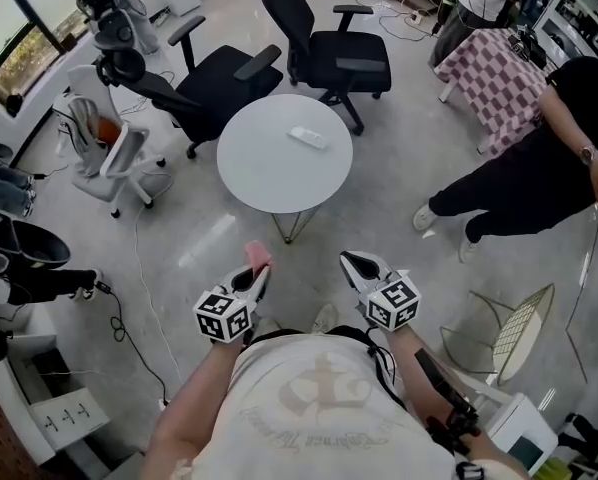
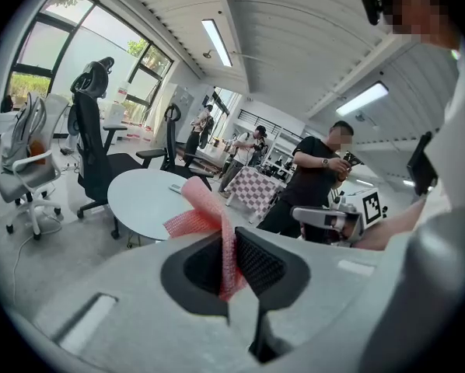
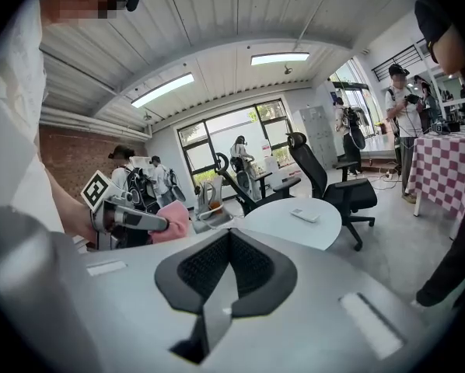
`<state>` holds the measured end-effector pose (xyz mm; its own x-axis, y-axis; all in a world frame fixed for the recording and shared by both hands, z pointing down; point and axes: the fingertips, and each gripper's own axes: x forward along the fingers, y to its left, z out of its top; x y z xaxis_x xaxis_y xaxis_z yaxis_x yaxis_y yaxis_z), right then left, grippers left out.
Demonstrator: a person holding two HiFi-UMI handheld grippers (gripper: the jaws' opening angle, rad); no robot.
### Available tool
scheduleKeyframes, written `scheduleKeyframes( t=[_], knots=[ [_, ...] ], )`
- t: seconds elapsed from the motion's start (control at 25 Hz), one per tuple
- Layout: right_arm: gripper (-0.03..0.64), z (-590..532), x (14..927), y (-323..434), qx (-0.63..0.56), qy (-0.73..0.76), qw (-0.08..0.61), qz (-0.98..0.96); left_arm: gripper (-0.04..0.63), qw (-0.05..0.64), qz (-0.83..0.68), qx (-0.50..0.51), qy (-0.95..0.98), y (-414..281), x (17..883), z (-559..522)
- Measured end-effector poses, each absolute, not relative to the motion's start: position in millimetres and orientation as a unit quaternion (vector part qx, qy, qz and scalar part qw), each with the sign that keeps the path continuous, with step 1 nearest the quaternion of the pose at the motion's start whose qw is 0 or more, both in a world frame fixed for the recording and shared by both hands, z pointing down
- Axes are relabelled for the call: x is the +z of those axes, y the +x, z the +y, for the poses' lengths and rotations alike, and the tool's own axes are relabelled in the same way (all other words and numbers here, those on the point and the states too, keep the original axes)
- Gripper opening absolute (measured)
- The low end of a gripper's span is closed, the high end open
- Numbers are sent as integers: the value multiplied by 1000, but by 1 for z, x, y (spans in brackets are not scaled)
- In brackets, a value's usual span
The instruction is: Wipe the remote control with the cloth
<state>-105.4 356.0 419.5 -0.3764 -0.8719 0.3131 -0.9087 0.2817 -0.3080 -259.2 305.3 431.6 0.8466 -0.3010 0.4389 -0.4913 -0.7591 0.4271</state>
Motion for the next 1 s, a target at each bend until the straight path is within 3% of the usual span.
scheduleKeyframes(
  t=[0.56,1.0],
  knots=[
    [6,368,430,-43,234,550,37,-800,29,260,-222,187,921,-192,429,317],
    [6,299,444,-29,241,551,53,-797,28,269,-213,190,920,-177,449,254]
  ],
)
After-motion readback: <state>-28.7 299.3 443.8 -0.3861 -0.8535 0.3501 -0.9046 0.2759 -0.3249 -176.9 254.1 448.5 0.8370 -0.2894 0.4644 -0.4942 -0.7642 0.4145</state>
